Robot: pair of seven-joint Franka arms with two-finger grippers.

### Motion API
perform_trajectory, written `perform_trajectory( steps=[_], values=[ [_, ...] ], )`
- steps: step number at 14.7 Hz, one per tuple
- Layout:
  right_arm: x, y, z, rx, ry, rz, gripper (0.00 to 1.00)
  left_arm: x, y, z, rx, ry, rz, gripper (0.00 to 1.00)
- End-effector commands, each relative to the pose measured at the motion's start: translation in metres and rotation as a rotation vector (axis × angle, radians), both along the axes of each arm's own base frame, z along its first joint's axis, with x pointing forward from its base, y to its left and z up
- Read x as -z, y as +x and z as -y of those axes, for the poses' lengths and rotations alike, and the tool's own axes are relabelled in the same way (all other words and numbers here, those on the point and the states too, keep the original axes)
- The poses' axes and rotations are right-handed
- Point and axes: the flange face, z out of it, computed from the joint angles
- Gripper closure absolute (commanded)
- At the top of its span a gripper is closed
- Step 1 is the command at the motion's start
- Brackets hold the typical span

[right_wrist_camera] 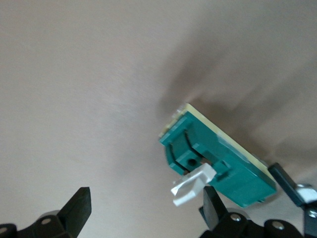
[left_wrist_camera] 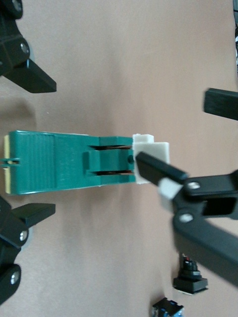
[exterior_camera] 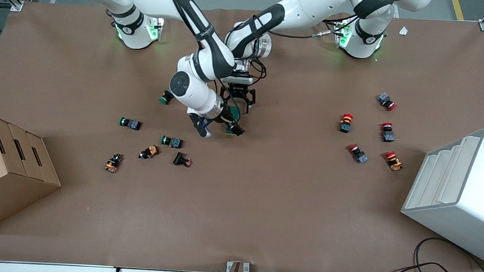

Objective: Close load switch with both arms

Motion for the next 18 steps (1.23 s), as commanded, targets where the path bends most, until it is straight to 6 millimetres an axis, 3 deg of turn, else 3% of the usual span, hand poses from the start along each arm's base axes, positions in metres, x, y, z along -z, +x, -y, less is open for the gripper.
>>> perform_trajectory(
  steps=[1, 6, 11, 13, 15, 18],
  values=[
    [0.018, 0.009, -0.007, 0.007, -0.001, 0.010, 0.00, -0.006, 0.008, 0.005, -0.004, -0.020, 0.025, 0.01],
    [0.029, 0.032, -0.004, 0.021, -0.011, 0.032, 0.00, -0.004, 0.013, 0.002, -0.014, -0.013, 0.026, 0.01],
    [0.039, 0.069, 0.015, 0.041, -0.026, 0.052, 0.00, -0.009, 0.016, 0.004, -0.003, -0.005, 0.035, 0.01],
    [0.029, 0.093, 0.036, 0.058, -0.001, -0.010, 0.00, -0.011, 0.018, 0.003, 0.007, 0.028, 0.031, 0.02],
    [0.015, 0.105, 0.048, 0.032, 0.012, -0.077, 0.00, -0.019, 0.020, 0.005, -0.009, 0.019, 0.030, 0.02],
    [-0.001, 0.132, 0.092, -0.076, -0.119, -0.063, 0.00, -0.043, 0.021, 0.010, -0.060, -0.006, 0.010, 0.01]
  ],
)
